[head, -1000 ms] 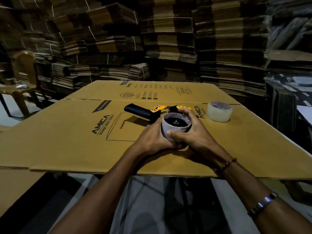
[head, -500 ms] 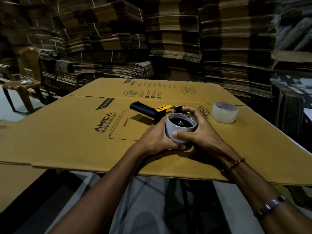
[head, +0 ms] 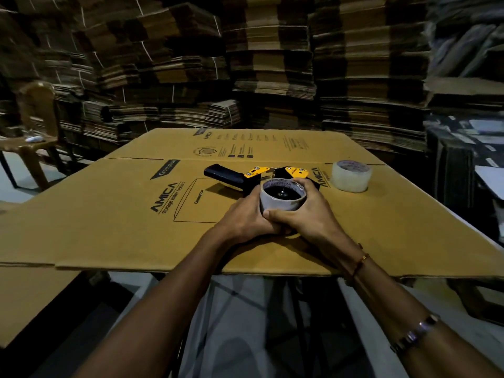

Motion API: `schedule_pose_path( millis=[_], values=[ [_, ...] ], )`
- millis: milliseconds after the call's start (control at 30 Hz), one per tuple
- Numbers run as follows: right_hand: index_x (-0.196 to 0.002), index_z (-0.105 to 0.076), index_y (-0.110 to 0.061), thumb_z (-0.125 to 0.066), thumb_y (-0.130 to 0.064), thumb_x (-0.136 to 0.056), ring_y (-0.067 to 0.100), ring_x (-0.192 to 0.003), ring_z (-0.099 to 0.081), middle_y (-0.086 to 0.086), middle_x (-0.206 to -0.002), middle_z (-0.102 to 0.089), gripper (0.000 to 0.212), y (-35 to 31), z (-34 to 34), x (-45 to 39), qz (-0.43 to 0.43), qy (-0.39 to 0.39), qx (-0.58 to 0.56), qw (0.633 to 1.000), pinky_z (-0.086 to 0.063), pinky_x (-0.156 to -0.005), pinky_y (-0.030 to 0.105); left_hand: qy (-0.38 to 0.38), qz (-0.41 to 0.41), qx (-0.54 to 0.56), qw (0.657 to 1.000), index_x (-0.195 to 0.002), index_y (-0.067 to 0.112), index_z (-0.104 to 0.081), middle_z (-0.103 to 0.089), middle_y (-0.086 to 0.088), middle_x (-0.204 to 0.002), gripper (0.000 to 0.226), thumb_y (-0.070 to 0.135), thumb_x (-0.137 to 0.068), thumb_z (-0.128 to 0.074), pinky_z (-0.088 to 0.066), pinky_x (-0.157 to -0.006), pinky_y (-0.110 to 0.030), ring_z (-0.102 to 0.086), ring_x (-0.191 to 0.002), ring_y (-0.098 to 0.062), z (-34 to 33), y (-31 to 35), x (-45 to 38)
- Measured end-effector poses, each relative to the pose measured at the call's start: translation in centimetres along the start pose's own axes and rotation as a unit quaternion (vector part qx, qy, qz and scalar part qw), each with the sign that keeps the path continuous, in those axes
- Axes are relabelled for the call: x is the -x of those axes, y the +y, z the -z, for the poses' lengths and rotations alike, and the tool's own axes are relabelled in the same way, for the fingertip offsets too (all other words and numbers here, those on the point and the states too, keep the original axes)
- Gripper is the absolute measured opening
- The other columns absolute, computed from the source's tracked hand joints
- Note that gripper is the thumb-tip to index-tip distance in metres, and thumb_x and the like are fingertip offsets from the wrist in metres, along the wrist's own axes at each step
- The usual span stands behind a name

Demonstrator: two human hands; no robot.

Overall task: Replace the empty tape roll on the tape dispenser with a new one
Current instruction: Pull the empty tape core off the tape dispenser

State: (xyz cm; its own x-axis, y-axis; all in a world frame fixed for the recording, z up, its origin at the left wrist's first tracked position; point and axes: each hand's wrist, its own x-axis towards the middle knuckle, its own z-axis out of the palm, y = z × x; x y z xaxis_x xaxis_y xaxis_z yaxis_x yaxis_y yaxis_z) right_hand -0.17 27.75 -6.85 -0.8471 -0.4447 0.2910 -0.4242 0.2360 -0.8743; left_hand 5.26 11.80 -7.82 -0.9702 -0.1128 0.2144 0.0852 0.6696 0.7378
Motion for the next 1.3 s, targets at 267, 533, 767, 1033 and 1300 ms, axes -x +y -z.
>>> schedule_pose_path(
  millis=[267,533,767,1033,1300],
  values=[
    [-0.128,-0.056,-0.027,-0.094,-0.036,-0.051,0.011,-0.111,-0.066,-0.008,-0.120,-0.069,0.086,0.8,1.7,-1.2,-0.009,-0.061,-0.005,0.998,-0.055,-0.098,0.042,-0.003,0.001,-0.021,1.000,-0.143,0.035,-0.033,-0.058,0.012,-0.131,0.104,0.064,-0.055,-0.083,-0.050,-0.098,-0.045,-0.058,-0.117,-0.016,-0.7,-0.1,-0.3],
    [-0.127,-0.057,-0.025,-0.093,-0.020,-0.063,0.009,-0.108,-0.067,-0.008,-0.117,-0.070,0.073,-0.1,3.1,-0.7,-0.006,-0.079,-0.013,0.997,-0.055,-0.097,0.043,0.006,-0.015,-0.015,1.000,-0.144,0.038,-0.032,-0.057,0.015,-0.134,0.106,0.064,-0.056,-0.084,-0.047,-0.103,-0.043,-0.055,-0.121,-0.013,-0.7,0.8,0.0],
    [-0.159,-0.009,-0.026,-0.089,-0.045,-0.067,0.019,-0.136,-0.045,0.001,-0.151,-0.045,0.123,-0.8,-0.8,0.2,-0.036,0.000,-0.015,0.999,-0.043,-0.112,0.041,0.018,-0.002,-0.068,0.998,-0.148,0.033,-0.031,-0.059,0.005,-0.138,0.107,0.069,-0.054,-0.069,-0.048,-0.101,-0.045,-0.058,-0.122,-0.022,0.1,0.2,-0.2],
    [-0.130,-0.042,-0.026,-0.092,-0.035,-0.059,0.011,-0.112,-0.062,-0.006,-0.121,-0.062,0.087,-0.1,-1.2,-0.2,-0.037,0.023,-0.064,0.997,-0.055,-0.097,0.040,-0.003,-0.005,-0.062,0.998,-0.148,0.031,-0.031,-0.058,0.005,-0.137,0.110,0.071,-0.052,-0.066,-0.047,-0.102,-0.044,-0.057,-0.120,-0.021,0.2,0.6,0.0],
    [-0.126,-0.042,-0.032,-0.087,-0.045,-0.051,0.013,-0.111,-0.063,-0.006,-0.120,-0.064,0.088,0.3,-1.2,-0.6,-0.022,0.024,-0.050,0.998,-0.057,-0.094,0.042,-0.006,0.003,-0.065,0.998,-0.147,0.032,-0.033,-0.059,0.006,-0.136,0.109,0.068,-0.052,-0.070,-0.047,-0.102,-0.045,-0.057,-0.121,-0.021,0.3,0.9,-0.2]
  ],
)
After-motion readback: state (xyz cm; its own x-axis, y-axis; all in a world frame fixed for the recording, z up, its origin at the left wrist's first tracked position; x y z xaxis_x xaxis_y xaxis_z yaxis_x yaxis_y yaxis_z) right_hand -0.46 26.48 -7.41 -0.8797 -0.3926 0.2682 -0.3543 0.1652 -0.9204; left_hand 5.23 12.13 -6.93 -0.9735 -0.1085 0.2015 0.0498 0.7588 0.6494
